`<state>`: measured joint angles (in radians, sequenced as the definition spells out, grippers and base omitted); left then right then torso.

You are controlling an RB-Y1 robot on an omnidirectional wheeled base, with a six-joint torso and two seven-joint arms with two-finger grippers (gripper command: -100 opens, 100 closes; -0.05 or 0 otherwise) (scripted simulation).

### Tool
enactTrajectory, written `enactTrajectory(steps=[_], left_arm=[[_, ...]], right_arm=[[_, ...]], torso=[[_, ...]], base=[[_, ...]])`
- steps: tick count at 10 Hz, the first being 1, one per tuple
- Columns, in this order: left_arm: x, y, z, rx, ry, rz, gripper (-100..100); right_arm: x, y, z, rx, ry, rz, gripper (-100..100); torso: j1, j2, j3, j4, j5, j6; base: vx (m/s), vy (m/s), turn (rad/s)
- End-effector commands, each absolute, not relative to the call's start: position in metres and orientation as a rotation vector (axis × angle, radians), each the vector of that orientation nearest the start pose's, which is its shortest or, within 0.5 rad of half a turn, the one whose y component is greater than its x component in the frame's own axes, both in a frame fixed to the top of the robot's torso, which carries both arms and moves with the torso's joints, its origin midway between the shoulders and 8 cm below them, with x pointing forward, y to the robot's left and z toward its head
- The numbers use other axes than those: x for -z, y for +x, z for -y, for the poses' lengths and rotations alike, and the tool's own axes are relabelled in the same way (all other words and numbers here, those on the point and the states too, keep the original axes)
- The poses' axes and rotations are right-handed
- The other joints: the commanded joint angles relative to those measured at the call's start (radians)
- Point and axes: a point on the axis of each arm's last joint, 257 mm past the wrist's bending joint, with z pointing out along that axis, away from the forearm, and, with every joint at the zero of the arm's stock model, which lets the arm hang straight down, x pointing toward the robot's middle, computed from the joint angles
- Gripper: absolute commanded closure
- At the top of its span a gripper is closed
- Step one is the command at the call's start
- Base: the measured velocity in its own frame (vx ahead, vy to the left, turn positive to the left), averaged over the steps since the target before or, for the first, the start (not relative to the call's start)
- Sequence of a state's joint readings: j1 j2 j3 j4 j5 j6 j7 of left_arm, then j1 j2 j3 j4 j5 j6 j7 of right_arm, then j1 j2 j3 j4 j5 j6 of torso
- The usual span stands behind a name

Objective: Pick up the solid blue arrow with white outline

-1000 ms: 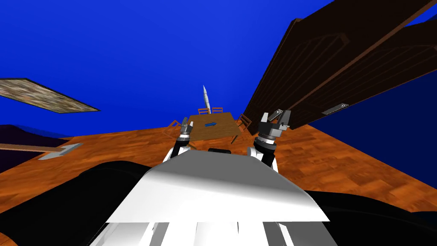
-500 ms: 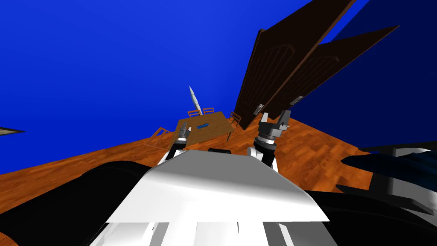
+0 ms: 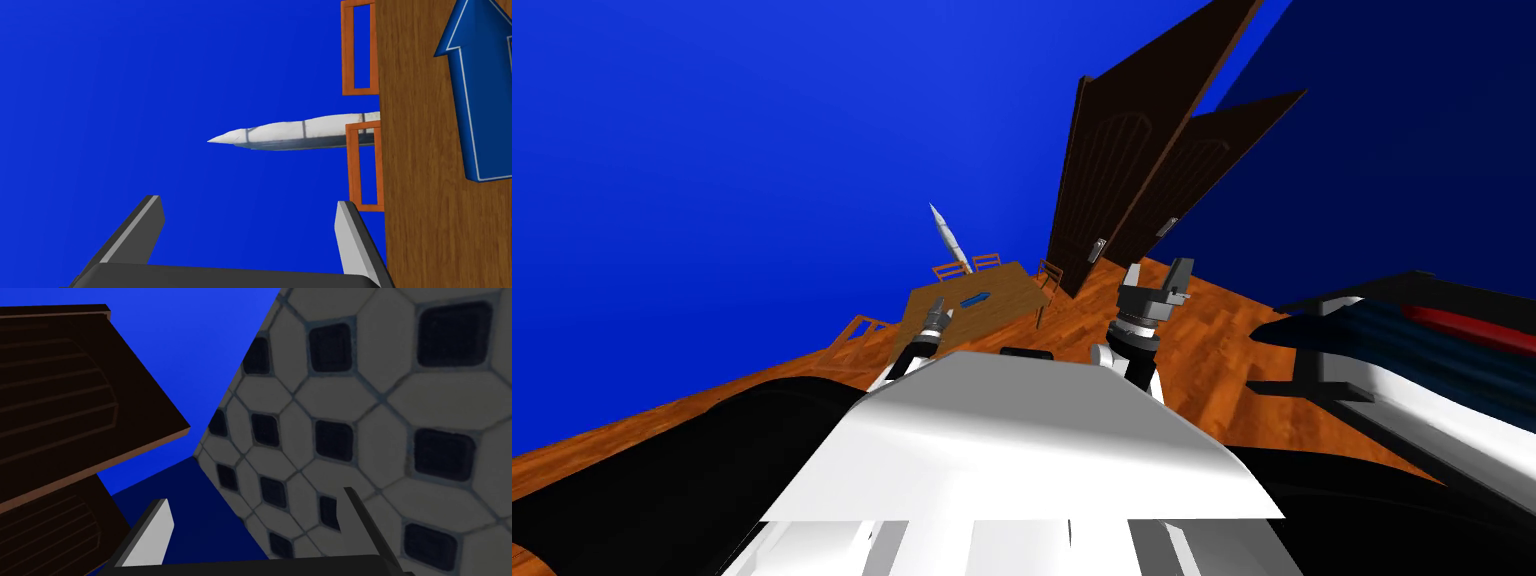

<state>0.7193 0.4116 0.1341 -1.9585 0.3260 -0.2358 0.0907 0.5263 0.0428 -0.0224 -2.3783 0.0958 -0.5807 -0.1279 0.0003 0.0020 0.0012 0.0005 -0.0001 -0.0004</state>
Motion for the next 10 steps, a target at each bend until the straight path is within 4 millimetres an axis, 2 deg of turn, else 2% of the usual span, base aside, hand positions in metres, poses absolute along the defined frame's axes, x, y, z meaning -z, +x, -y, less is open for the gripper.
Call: enactTrajectory(steps=[1,2,3,4,5,6,7,8,9,10], left_arm=[[0.246,0.318,-0.436,0.976,-1.305,-1.165,-100],[0.270,0.304,-0.456,0.918,-1.380,-1.193,-100],[0.275,0.302,-0.459,0.910,-1.390,-1.194,-100],[0.299,0.284,-0.482,0.844,-1.465,-1.216,-100],[0.302,0.283,-0.482,0.840,-1.479,-1.220,-100],[0.325,0.262,-0.505,0.769,-1.552,-1.239,-100],[0.329,0.261,-0.506,0.764,-1.569,-1.241,-100],[0.349,0.238,-0.529,0.691,-1.640,-1.254,-100],[0.353,0.236,-0.529,0.684,-1.660,-1.258,-100],[0.370,0.213,-0.551,0.615,-1.726,-1.263,-100]], right_arm=[[-0.072,0.307,0.273,-1.360,0.538,-0.504,0],[-0.072,0.307,0.273,-1.359,0.538,-0.504,0],[-0.072,0.307,0.273,-1.360,0.538,-0.504,0],[-0.072,0.307,0.273,-1.359,0.538,-0.504,0],[-0.072,0.307,0.273,-1.360,0.538,-0.504,0],[-0.072,0.307,0.273,-1.359,0.538,-0.505,0],[-0.072,0.307,0.273,-1.360,0.538,-0.504,0],[-0.072,0.307,0.273,-1.359,0.538,-0.505,0],[-0.072,0.307,0.273,-1.359,0.538,-0.504,0],[-0.072,0.307,0.273,-1.359,0.538,-0.505,0]], torso=[[0.000,0.000,0.000,0.000,0.000,0.000],[0.000,0.000,0.000,0.000,0.000,-0.001],[0.000,0.000,0.000,0.000,0.000,0.000],[0.001,0.000,0.000,0.000,0.000,-0.001],[0.000,0.000,0.000,0.000,0.000,0.000],[0.001,0.000,0.000,0.000,0.000,-0.001],[0.001,0.000,0.000,0.000,0.000,0.000],[0.001,0.000,0.000,0.000,0.000,-0.001],[0.001,0.000,0.000,0.000,0.000,0.000],[0.002,0.000,0.000,0.000,0.000,-0.001]], base=[[-0.002,-0.018,-0.192],[0.002,-0.025,-0.382],[0.000,-0.012,-0.192],[0.000,-0.023,-0.399],[0.001,-0.009,-0.137],[0.004,-0.020,-0.330],[0.002,-0.006,-0.183],[0.005,-0.008,-0.315],[0.004,0.002,-0.190],[0.009,-0.001,-0.369]])
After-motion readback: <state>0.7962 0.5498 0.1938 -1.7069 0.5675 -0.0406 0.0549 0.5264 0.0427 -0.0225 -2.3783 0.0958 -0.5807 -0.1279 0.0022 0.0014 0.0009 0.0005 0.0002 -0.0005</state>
